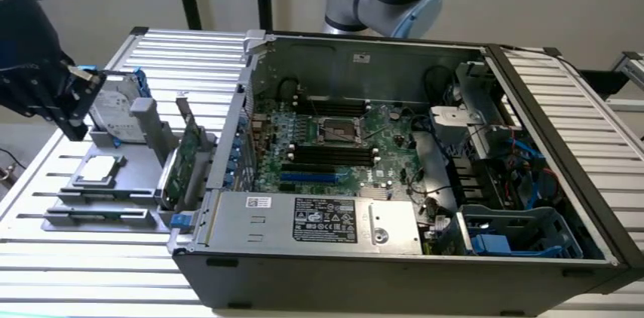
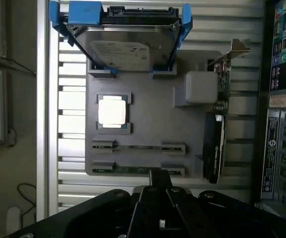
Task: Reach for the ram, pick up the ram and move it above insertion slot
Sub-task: 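Reach for the ram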
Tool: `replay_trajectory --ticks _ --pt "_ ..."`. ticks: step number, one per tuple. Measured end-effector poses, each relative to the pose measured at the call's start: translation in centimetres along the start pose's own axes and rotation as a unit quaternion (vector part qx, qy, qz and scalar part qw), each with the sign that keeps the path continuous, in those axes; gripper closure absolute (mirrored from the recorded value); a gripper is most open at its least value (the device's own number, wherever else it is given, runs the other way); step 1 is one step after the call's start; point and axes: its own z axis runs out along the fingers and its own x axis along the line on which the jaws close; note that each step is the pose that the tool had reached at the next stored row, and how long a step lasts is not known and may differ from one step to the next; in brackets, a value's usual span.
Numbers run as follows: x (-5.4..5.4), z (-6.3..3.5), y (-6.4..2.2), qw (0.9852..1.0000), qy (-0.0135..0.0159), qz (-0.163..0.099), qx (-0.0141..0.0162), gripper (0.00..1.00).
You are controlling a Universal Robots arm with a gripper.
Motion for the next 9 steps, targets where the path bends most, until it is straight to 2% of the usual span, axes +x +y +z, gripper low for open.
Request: replay_trajectory --ticks 7,9 --pt "0.1 0.28 -2.29 1.0000 0.0040 0.000 0.0007 0.89" --pt "0.1 0.37 -2.52 1.0000 0.0049 -0.003 0.0008 0.89"
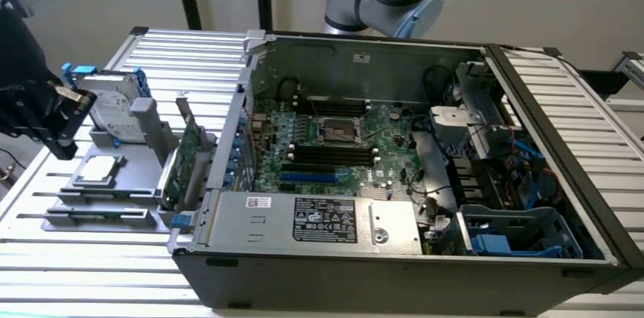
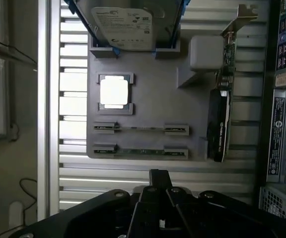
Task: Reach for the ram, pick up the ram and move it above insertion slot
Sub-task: 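Reach for the ram, then pick up the ram and move it above insertion slot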
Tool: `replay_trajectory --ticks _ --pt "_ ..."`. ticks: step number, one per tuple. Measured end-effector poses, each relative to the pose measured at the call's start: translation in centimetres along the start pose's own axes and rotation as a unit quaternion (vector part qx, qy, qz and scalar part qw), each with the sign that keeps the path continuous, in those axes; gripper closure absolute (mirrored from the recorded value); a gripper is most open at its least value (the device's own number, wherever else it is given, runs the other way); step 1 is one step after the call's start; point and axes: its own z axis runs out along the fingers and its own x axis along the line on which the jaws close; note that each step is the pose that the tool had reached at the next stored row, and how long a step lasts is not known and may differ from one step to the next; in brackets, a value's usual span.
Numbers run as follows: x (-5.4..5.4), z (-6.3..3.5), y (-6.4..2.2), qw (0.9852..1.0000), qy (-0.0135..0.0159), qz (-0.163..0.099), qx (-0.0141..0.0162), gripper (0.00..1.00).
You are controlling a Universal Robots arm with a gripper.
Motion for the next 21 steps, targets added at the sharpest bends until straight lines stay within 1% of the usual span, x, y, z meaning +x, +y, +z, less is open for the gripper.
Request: replay_trajectory --ticks 3,5,8,10,13,15,18,21 --pt "0.01 0.09 0.00 0.9996 0.0011 -0.027 0.0004 0.89" --pt "0.00 0.16 -0.01 0.9990 0.0017 -0.045 0.0006 0.89" --pt "0.00 0.27 -0.01 0.9974 0.0027 -0.072 0.0010 0.89" --pt "0.00 0.34 -0.01 0.9959 0.0033 -0.090 0.0013 0.89" --pt "0.00 0.45 -0.02 0.9931 0.0043 -0.117 0.0017 0.89" --pt "0.00 0.51 -0.02 0.9908 0.0050 -0.135 0.0020 0.89" --pt "0.00 0.63 -0.03 0.9867 0.0060 -0.163 0.0024 0.89" --pt "0.00 0.73 -0.03 0.9819 0.0070 -0.189 0.0027 0.89"
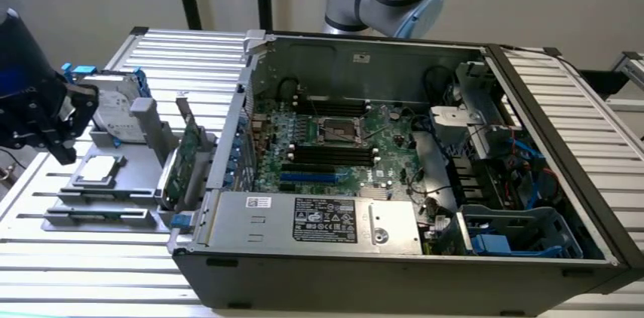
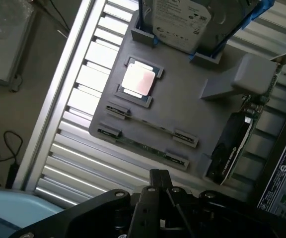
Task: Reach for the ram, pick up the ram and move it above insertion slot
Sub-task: 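Pick up the ram and move it above insertion slot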
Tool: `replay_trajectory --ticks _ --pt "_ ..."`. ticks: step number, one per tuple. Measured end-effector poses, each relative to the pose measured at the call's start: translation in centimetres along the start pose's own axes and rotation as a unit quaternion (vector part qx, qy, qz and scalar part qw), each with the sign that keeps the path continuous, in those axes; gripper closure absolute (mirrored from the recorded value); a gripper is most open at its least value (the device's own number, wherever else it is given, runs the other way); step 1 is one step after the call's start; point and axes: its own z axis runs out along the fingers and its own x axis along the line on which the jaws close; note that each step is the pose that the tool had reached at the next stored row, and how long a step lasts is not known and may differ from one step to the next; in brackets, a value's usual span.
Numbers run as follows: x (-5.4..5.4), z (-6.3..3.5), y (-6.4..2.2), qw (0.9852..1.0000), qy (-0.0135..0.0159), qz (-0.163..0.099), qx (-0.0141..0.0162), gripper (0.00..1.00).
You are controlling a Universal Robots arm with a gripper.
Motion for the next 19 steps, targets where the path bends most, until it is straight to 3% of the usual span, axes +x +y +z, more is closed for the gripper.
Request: replay_trajectory --ticks 5,10,15,19 --pt "0.00 0.15 -0.01 0.9990 0.0016 -0.045 0.0007 0.89" --pt "0.00 0.28 -0.01 0.9959 0.0033 -0.091 0.0013 0.89" --pt "-0.01 0.40 -0.01 0.9907 0.0049 -0.136 0.0020 0.89" --pt "-0.01 0.50 -0.02 0.9851 0.0063 -0.172 0.0025 0.89"
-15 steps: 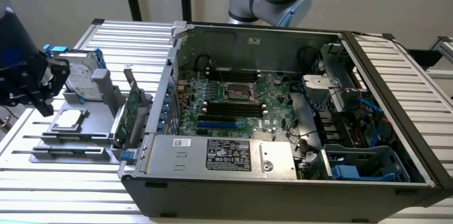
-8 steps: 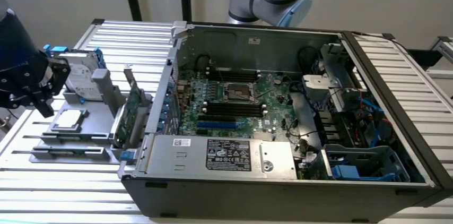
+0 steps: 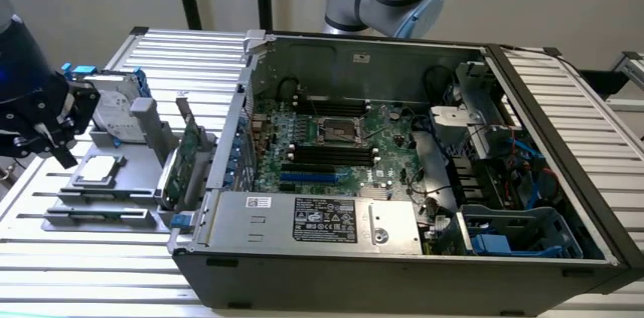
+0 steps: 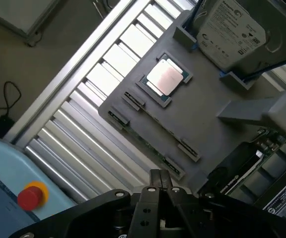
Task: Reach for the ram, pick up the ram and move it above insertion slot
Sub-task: 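Pick up the ram and move it above insertion slot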
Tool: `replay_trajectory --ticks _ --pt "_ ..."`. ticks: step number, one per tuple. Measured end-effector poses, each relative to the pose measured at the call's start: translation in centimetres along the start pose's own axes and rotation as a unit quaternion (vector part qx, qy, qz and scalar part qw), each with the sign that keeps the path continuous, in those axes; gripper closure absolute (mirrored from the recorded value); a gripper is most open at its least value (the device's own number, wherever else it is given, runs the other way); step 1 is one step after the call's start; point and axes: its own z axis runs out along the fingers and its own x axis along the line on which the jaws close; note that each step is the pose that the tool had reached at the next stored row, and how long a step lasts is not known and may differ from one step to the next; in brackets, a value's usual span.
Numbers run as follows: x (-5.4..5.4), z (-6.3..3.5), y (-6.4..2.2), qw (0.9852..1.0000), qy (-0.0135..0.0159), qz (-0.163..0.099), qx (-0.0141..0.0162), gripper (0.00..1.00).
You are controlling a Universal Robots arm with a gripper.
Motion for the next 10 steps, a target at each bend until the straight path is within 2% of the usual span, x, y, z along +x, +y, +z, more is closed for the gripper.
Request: replay_trajectory --ticks 5,10 --pt "0.00 0.11 0.00 0.9990 0.0017 -0.046 0.0006 0.89" --pt "0.00 0.20 -0.01 0.9958 0.0033 -0.091 0.0013 0.89"
